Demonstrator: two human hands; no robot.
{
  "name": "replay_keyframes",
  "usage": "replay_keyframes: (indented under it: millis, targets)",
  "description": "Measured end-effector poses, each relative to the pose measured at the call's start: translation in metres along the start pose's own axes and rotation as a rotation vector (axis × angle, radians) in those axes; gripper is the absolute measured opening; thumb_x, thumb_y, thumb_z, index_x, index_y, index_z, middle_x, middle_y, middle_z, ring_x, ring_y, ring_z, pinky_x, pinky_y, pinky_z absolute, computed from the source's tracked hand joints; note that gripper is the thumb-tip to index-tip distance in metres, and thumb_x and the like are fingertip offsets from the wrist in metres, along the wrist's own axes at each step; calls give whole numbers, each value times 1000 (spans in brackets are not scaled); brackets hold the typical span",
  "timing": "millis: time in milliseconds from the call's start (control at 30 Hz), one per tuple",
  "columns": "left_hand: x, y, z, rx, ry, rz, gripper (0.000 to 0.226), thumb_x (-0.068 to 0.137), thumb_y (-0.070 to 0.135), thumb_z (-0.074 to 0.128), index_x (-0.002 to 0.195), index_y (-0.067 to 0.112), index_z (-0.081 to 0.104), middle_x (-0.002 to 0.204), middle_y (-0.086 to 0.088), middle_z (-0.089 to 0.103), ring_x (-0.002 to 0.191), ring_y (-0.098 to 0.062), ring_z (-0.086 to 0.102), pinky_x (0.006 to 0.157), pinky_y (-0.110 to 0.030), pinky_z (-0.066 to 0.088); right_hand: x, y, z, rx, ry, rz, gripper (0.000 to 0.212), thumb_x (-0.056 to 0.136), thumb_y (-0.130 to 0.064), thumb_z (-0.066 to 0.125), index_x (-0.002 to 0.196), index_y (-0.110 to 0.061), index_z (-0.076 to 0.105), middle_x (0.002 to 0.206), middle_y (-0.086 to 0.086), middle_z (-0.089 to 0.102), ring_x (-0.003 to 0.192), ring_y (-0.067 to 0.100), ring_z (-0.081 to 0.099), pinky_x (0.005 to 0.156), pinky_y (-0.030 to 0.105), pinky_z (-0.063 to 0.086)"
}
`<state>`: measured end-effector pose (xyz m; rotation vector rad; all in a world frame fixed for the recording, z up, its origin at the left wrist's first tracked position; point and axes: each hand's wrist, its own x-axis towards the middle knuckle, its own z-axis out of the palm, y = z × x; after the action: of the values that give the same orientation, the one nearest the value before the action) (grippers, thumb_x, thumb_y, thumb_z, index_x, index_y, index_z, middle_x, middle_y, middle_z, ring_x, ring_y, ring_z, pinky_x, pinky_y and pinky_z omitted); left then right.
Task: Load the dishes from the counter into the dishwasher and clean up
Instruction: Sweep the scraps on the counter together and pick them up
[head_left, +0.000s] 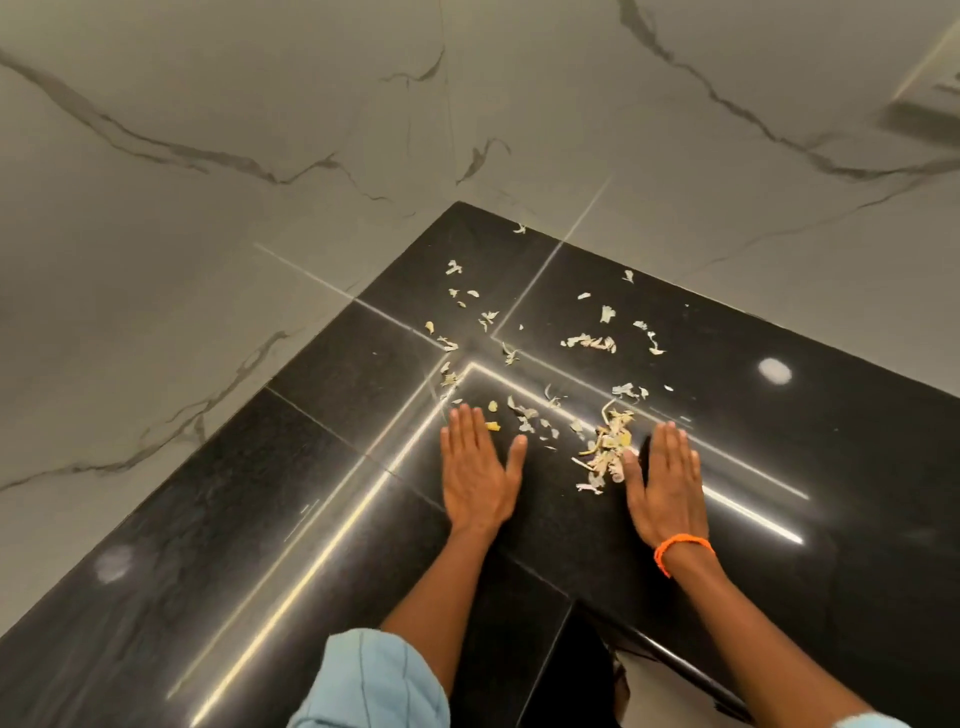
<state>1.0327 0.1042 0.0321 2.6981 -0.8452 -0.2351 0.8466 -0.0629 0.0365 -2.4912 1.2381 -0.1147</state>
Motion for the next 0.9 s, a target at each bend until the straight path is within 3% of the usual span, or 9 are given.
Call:
replay_keyframes:
  millis: [133, 233, 333, 500, 600, 733, 833, 900]
  targets:
    - [-2, 44, 16, -195, -99, 254, 85, 100, 73, 16, 163, 16, 8, 170, 0, 1, 155, -8, -10, 128, -39, 3, 14, 6, 2, 3, -11, 62, 84, 97, -69, 6, 159, -12, 7, 167, 6, 5, 154, 18, -4, 126, 43, 7]
    - [14, 38, 14, -380, -32, 254, 75, 104, 65, 24, 162, 18, 17, 169, 2, 13, 155, -2, -4, 128, -40, 6, 27, -23, 6, 51, -105, -156, 80, 98, -67, 15, 159, -17, 6, 166, 1, 2, 153, 13, -9, 125, 37, 0]
    - [38, 13, 6, -294, 120, 68, 72, 106, 61, 19, 162, 16, 16, 169, -3, 14, 156, -9, -3, 128, -43, 4, 33, -26, 5, 57, -170, -353, 77, 100, -65, 20, 160, -21, 4, 165, -5, -4, 151, 6, -14, 125, 33, -2]
    - [49, -7, 3, -19, 150, -49, 82, 103, 68, 13, 162, 12, 10, 170, -7, 11, 157, -17, -3, 128, -43, 6, 81, 30, -16, 10, -50, -35, 82, 97, -69, 9, 159, -15, 1, 166, 4, -3, 153, 17, -9, 126, 43, 5]
    - [56, -2, 4, 15, 125, -31, 84, 101, 71, 15, 162, 13, 10, 170, -5, 11, 157, -17, -2, 128, -43, 8, 105, 34, -19, -53, -77, 10, 89, 93, -74, 1, 159, -14, -1, 166, 5, -6, 153, 19, -10, 126, 43, 1]
    - [54, -5, 4, 35, 100, -46, 87, 99, 74, 13, 162, 14, 8, 170, -4, 9, 157, -17, -3, 128, -43, 9, 97, -10, -5, -91, -165, -197, 87, 94, -75, 4, 157, -16, -8, 164, 5, -12, 152, 21, -15, 125, 43, -2]
    - [51, -6, 3, 17, 100, -51, 86, 99, 74, 14, 162, 15, 7, 170, -3, 8, 157, -16, -3, 128, -43, 8, 86, -29, -5, -33, -268, -404, 82, 97, -73, 12, 158, -23, -10, 164, -3, -14, 151, 12, -18, 126, 39, -3]
    - [51, -7, 3, 33, 73, 2, 86, 100, 73, 15, 162, 16, 5, 170, -3, 5, 157, -15, -6, 129, -43, 7, 93, -17, -16, 41, -242, -417, 80, 97, -72, 17, 158, -27, -9, 164, -6, -13, 151, 10, -16, 125, 37, -2]
